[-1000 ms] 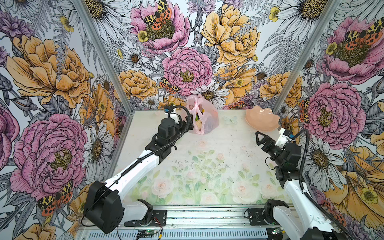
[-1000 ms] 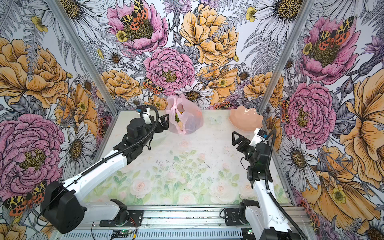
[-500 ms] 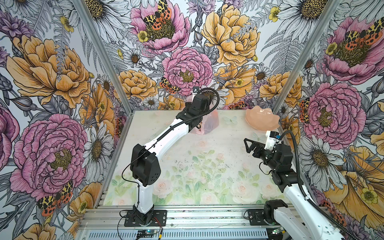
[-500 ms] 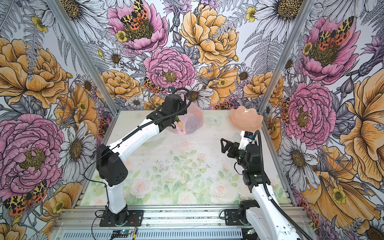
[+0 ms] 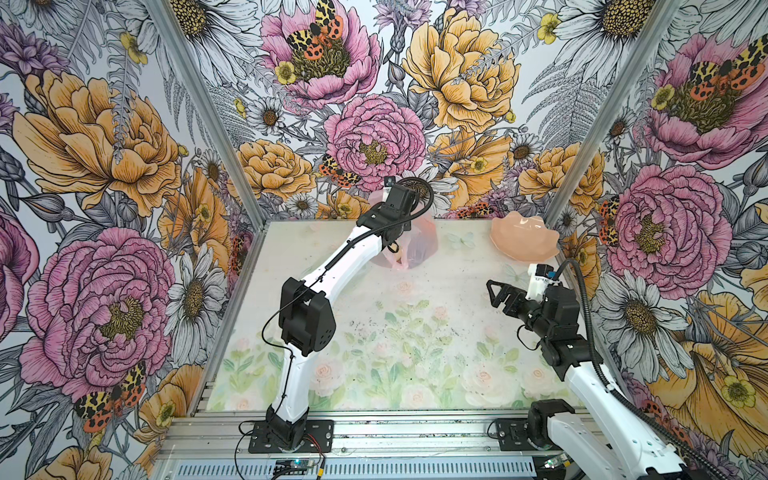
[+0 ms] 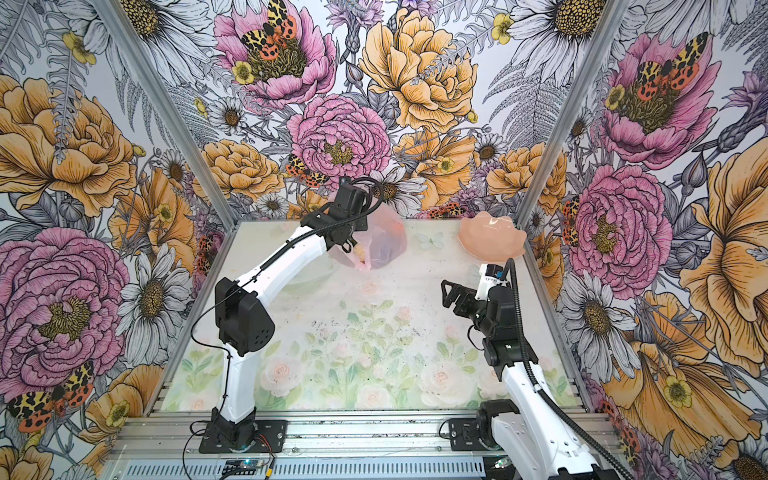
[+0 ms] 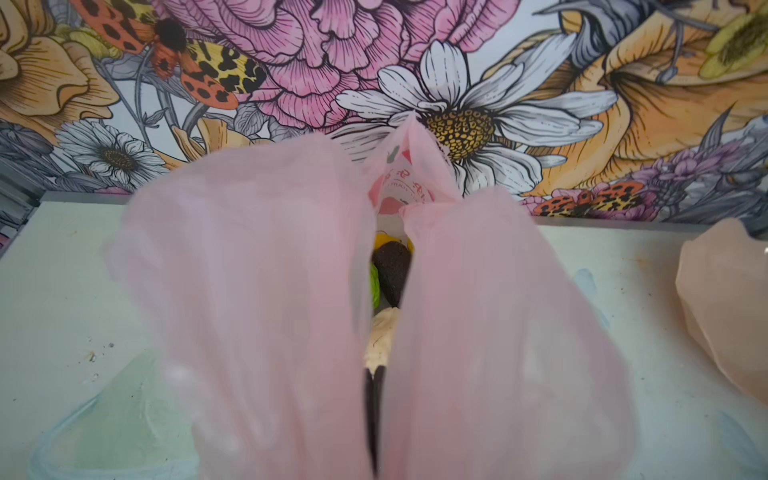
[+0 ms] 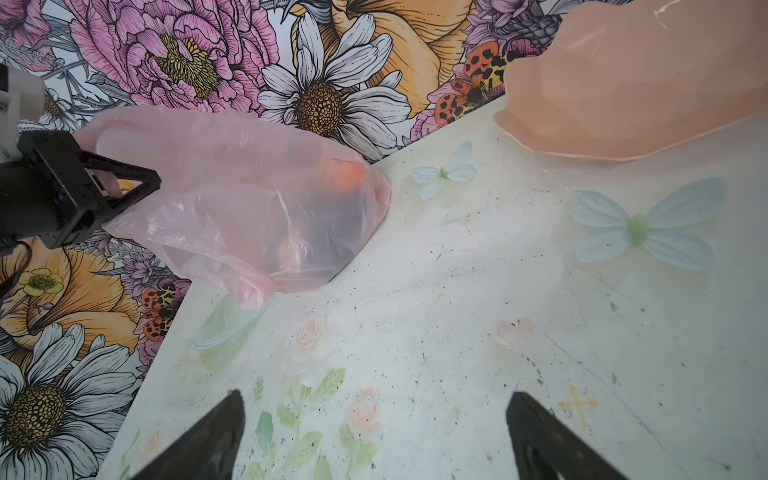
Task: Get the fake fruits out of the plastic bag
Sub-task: 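Reach the left gripper to the pink bag's handle while the right gripper approaches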
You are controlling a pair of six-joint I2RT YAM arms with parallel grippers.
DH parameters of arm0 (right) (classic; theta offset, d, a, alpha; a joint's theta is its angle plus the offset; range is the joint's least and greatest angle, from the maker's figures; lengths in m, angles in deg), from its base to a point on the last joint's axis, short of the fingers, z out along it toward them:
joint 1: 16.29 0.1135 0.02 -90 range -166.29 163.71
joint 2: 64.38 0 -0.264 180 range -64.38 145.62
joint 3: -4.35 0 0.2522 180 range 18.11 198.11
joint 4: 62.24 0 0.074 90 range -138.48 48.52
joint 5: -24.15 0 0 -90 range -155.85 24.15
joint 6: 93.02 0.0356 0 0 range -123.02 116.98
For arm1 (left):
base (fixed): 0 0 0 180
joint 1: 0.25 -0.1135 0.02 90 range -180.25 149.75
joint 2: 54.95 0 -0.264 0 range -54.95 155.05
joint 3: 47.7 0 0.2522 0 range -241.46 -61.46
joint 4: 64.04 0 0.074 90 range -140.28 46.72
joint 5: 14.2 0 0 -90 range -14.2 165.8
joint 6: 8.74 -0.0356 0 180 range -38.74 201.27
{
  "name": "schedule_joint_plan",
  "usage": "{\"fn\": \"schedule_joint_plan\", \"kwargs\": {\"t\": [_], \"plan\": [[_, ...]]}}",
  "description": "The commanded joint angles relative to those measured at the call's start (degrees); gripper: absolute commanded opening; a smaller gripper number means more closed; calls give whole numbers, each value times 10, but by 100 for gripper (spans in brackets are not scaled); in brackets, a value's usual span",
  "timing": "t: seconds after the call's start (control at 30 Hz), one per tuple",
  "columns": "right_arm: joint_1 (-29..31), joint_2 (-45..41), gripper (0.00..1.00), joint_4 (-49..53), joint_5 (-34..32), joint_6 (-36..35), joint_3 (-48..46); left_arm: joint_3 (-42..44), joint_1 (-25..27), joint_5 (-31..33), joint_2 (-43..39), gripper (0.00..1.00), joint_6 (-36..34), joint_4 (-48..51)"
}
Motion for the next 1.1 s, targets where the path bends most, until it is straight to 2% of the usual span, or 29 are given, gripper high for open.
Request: {"fn": "schedule_joint_plan", "kwargs": {"t": [0.0,0.13,0.23,0.33,0.47,0.73,0.8,0.9,0.97,1.07], "plan": [[6,3,99,14,-16,-5,20,-47,-35,-49,-37,0,21,9],[6,0,99,35,-37,0,27,-66,-40,-53,-68,0,16,15],[5,-5,100,42,-47,-2,30,-37,-33,-44,-104,0,19,14],[5,-9,100,58,-64,-7,40,24,-20,-29,-147,0,42,14],[6,-21,100,75,-85,-26,53,126,25,-11,-219,0,72,8],[17,0,99,83,-44,-50,82,315,119,-3,-335,1,122,-49],[34,10,99,84,-42,-59,90,351,131,-4,-359,14,132,-53],[70,21,100,87,-47,-76,102,402,147,1,-400,25,140,-62],[103,28,99,87,-59,-94,112,428,158,2,-427,42,144,-64],[156,44,100,84,-66,-129,135,461,184,10,-463,59,139,-73]]}}
